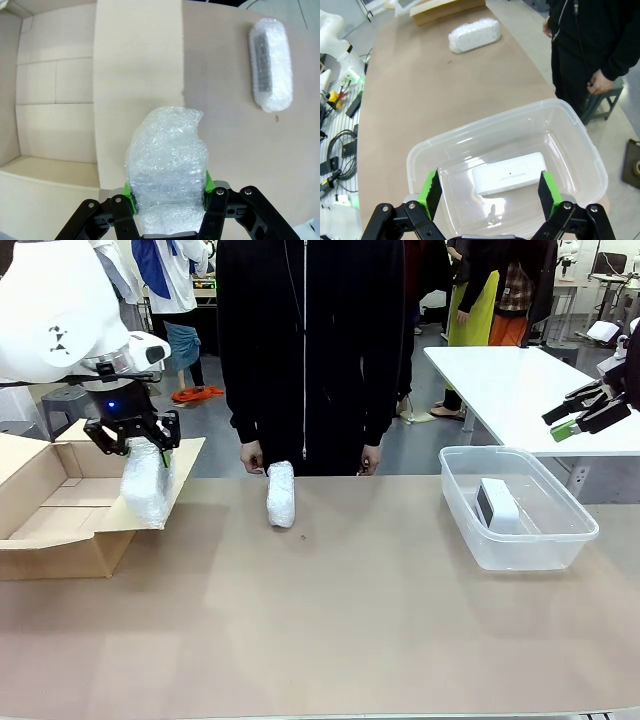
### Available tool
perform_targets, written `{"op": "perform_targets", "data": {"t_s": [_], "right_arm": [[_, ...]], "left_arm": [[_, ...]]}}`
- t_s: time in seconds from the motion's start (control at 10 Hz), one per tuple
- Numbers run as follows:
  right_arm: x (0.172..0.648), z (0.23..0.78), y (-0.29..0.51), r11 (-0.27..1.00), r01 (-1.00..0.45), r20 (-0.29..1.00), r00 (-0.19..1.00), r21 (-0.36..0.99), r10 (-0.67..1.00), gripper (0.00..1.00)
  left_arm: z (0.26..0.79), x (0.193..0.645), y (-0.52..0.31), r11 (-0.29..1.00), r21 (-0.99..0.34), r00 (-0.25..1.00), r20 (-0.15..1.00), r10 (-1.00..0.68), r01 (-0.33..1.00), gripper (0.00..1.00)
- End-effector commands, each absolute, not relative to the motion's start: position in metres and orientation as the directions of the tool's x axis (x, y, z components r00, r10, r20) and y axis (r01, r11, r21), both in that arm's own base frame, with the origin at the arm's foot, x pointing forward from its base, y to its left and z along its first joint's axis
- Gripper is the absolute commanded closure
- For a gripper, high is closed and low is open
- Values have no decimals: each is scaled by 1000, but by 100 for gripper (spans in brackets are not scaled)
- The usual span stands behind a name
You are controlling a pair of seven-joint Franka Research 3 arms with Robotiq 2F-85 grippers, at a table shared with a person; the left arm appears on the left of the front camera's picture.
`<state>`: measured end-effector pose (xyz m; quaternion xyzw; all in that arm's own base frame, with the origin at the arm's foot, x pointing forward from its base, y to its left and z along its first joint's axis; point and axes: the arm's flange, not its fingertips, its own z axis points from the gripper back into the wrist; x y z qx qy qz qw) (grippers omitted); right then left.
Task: Separate and place wrapped and unwrapped clocks.
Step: If the picked Digital clock is wrapped, place it in the Package Box ; if not, place it in the Organizing box.
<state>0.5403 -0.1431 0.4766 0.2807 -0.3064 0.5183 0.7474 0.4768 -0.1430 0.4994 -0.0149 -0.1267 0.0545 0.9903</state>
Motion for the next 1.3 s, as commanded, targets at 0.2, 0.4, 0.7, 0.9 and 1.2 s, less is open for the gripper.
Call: {"op": "perform_targets", "data": {"t_s": [0.2, 0.4, 0.7, 0.9, 1.2], "right_arm": [[540, 476, -141, 316, -943, 745, 282, 100, 605, 0], [540, 476, -141, 316, -943, 745, 282, 100, 605, 0], [540, 476, -141, 316, -943, 745, 282, 100, 605, 0], [540, 476, -141, 316, -943, 745, 282, 100, 605, 0], [540, 476, -141, 316, -943, 745, 282, 100, 605, 0]], "left_arm": [[498, 482, -95, 968, -104, 934, 258, 248, -228, 47], [499, 494, -76, 964, -111, 928, 263, 264, -242, 47], [507, 510, -52, 965, -100, 928, 265, 262, -244, 47], [515, 514, -41, 978, -80, 937, 282, 207, -192, 47], [521, 515, -33, 992, -65, 961, 248, 118, -105, 47]]}}
